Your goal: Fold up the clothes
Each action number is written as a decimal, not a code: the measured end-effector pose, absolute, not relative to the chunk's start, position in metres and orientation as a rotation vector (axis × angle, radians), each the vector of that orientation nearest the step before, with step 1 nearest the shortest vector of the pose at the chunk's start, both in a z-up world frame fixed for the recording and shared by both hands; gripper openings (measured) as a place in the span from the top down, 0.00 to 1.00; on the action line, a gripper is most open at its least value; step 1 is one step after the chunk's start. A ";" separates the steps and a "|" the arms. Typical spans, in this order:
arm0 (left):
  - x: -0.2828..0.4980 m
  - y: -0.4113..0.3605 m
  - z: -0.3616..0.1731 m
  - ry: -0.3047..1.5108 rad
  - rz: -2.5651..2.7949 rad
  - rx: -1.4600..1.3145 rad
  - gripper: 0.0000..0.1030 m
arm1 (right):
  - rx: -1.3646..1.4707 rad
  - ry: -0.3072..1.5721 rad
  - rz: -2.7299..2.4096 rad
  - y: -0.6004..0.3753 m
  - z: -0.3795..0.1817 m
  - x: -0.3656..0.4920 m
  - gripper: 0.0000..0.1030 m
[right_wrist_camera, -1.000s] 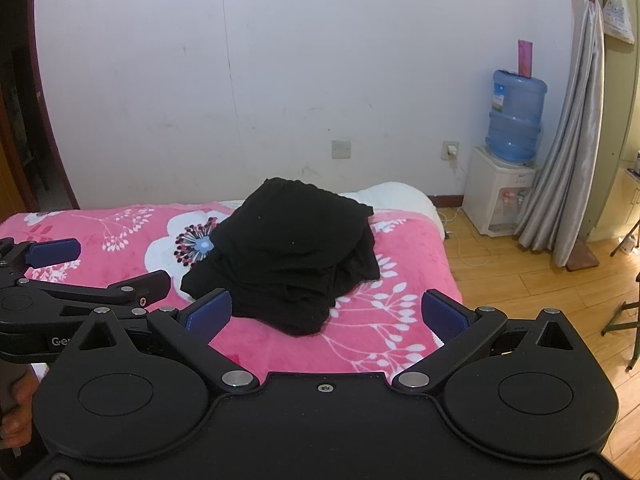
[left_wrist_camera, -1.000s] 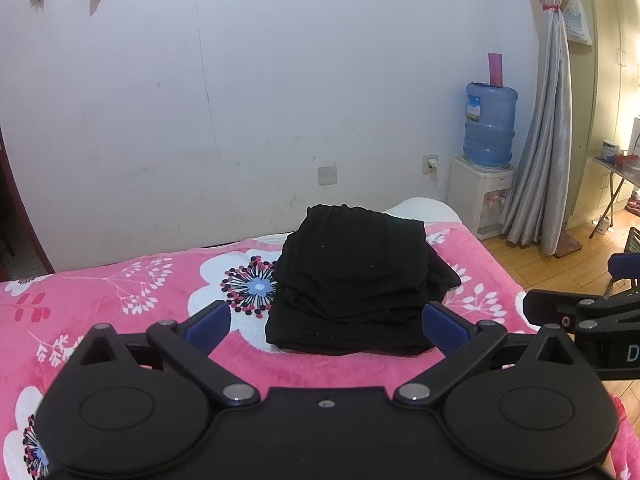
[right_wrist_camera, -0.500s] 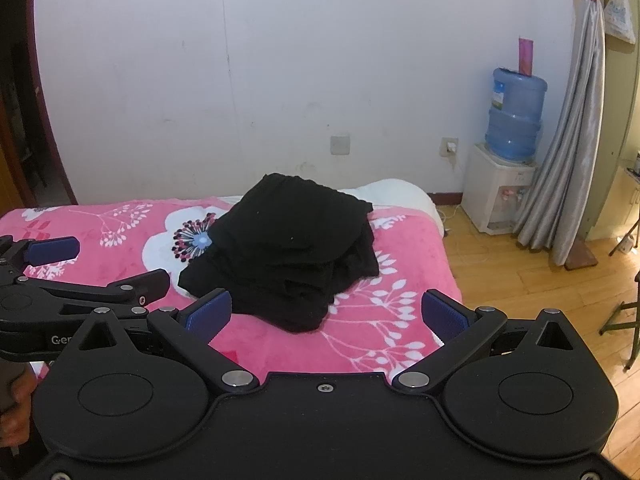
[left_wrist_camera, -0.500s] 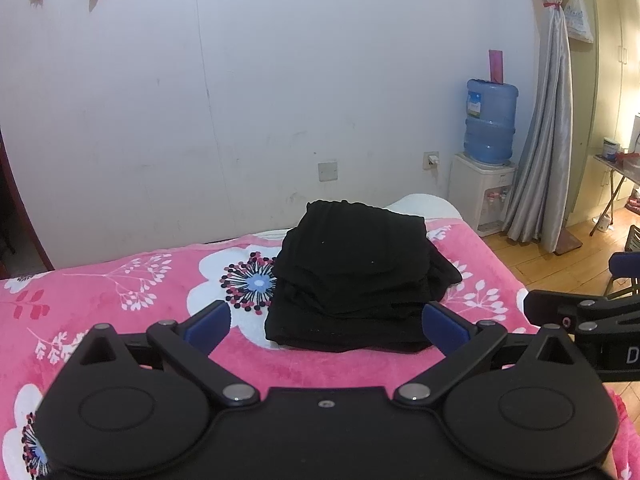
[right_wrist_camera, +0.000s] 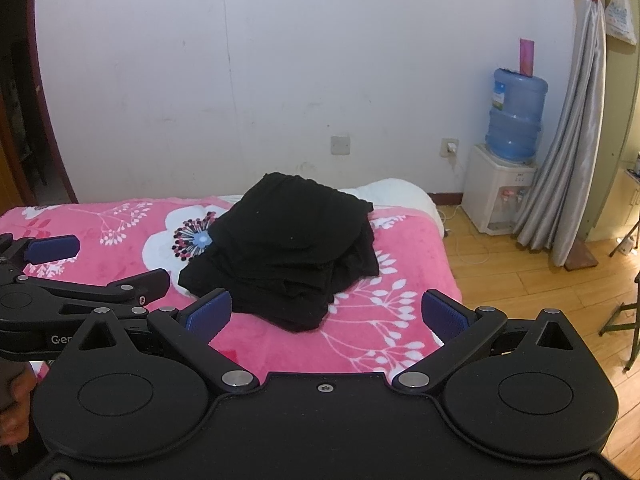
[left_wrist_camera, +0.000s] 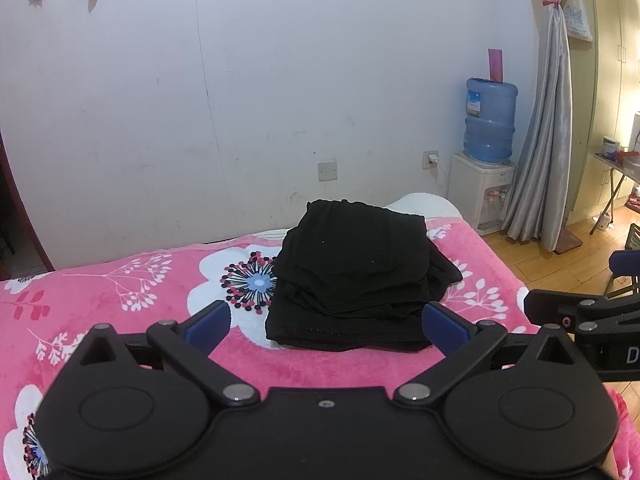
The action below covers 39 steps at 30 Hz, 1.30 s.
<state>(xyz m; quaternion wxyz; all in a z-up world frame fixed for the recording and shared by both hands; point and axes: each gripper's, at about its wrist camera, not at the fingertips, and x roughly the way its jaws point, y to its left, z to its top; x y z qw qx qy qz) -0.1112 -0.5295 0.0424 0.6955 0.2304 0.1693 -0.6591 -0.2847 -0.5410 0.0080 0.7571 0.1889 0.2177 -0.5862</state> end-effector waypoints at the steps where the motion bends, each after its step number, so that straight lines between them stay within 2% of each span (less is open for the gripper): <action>1: -0.111 -0.530 0.042 0.378 -1.471 0.515 0.00 | 0.410 0.476 -1.277 -0.541 0.008 -0.285 0.00; 39: -0.110 -0.529 0.040 0.349 -1.445 0.525 0.00 | 0.387 0.485 -1.257 -0.542 0.007 -0.280 0.00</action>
